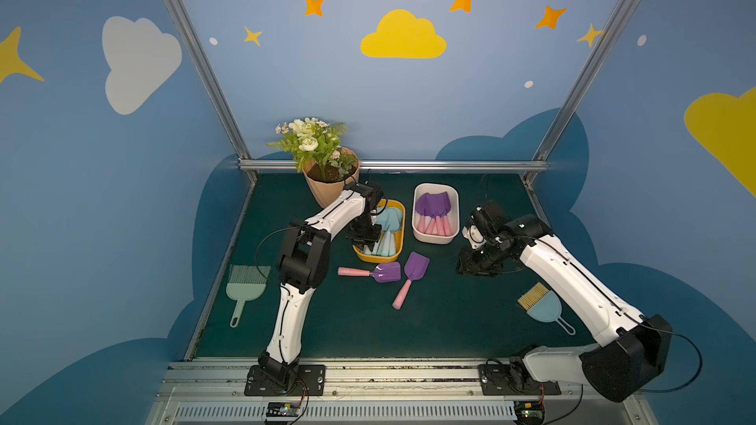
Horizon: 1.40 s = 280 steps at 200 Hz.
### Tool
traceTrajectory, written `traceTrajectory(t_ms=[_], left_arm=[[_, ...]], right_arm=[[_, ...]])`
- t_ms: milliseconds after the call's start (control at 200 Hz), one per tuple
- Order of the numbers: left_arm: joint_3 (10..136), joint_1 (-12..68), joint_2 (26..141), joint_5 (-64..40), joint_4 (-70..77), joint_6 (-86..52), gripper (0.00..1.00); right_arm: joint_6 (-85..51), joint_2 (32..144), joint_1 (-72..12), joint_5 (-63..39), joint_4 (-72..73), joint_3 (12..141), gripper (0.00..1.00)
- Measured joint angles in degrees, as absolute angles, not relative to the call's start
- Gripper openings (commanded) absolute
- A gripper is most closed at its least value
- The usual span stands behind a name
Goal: Sort the small shovels by color and place them into the storage box
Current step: Place the shovel in the storage box.
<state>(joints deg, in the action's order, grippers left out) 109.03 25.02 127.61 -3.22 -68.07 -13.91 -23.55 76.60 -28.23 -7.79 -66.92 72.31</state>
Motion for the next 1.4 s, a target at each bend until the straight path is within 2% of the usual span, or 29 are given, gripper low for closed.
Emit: traceTrajectory(t_ms=[255, 696, 851, 1006, 1241, 1402], left_arm=[[109.0, 25.0, 126.9, -3.1, -68.1, -13.9, 0.25], [109.7, 25.6, 121.2, -2.7, -68.1, -14.2, 0.38], [109.6, 26.2, 114.6, -1.7, -67.5, -15.0, 0.44], [106.5, 26.5, 105.5, -1.3, -65.8, -16.3, 0.43], [95.2, 26.5, 94.0, 0.4, -64.7, -18.8, 0.44], [85.6, 26.5, 86.1, 1.8, -64.0, -20.9, 0.44]], right_arm=[[-23.6, 76.9, -28.2, -7.8, -66.9, 72.3, 0.47], [-23.8, 77.0, -28.2, -8.1, -67.1, 73.1, 0.47], [-24.9, 77.0, -28.2, -8.4, -67.1, 73.1, 0.47], [-27.2, 76.7, -28.4, -9.3, -67.0, 73.1, 0.47], [-32.9, 73.7, -30.0, -10.1, -65.1, 73.0, 0.47], [-37.1, 74.7, -34.0, -9.7, -63.8, 73.0, 0.47]])
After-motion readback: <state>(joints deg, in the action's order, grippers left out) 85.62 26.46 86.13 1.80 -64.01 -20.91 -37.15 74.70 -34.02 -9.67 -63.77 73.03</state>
